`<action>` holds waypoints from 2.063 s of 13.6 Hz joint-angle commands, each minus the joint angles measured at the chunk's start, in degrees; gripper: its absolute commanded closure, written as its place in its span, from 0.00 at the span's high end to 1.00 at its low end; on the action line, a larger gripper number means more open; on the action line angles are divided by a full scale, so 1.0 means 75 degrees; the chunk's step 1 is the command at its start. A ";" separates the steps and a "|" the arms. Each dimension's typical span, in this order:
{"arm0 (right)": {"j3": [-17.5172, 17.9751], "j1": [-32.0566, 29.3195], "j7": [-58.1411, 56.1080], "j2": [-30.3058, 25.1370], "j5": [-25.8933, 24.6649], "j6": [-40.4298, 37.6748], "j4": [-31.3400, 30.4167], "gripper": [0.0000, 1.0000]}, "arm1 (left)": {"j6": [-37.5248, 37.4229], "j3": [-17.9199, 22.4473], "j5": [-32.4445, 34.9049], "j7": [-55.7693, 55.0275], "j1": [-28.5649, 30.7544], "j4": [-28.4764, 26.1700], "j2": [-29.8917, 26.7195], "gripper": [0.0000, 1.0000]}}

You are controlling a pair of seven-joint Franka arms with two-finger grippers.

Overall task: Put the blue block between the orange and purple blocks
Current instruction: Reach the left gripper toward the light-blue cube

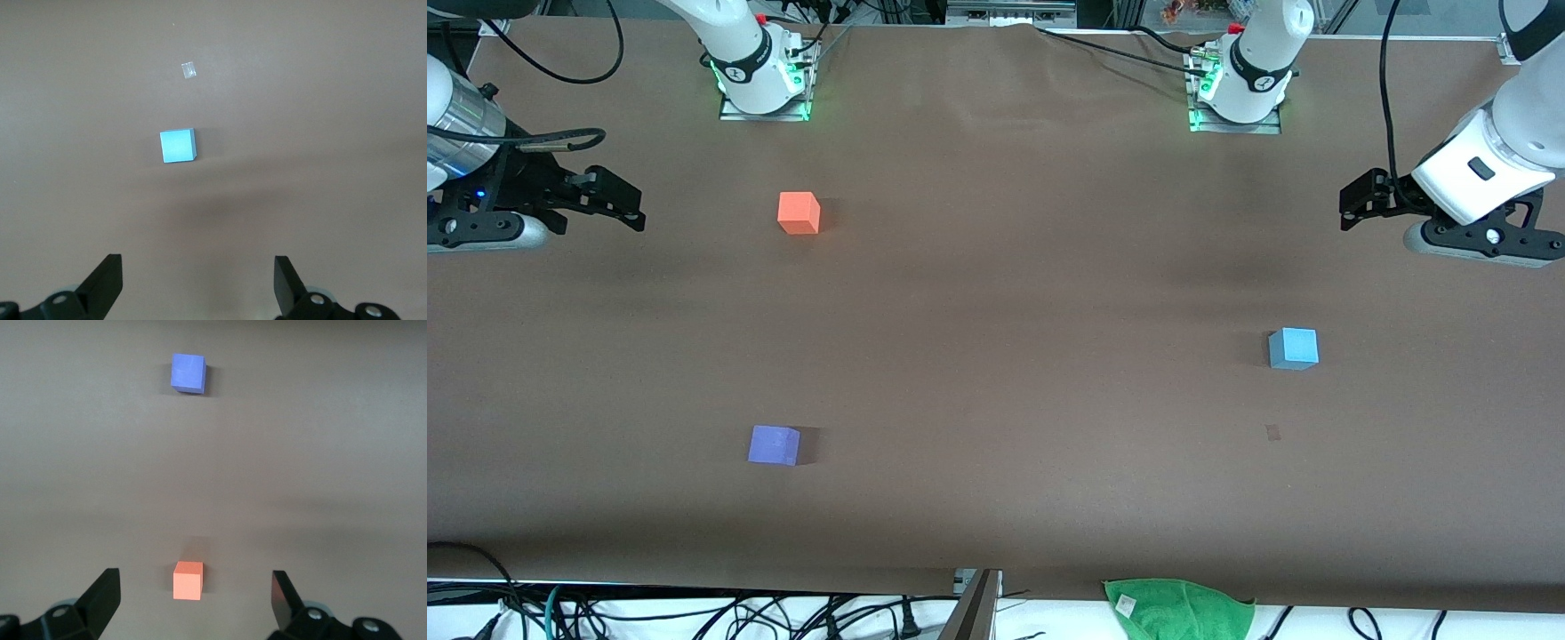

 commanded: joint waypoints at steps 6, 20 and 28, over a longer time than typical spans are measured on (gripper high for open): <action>0.0002 -0.0015 -0.0096 -0.0084 -0.0012 -0.0052 0.0048 1.00 | -0.0276 0.0032 -0.0453 0.0184 0.0192 0.0124 0.0111 1.00; 0.0014 -0.0015 -0.0096 -0.0096 -0.0047 -0.0122 0.0037 1.00 | -0.1202 -0.0003 -0.0361 0.0196 0.0451 0.0182 0.0322 1.00; 0.0014 -0.0015 -0.0096 -0.0096 -0.0024 -0.0134 0.0048 1.00 | 0.0680 -0.0039 -0.0079 0.0220 0.0393 -0.0684 0.1012 1.00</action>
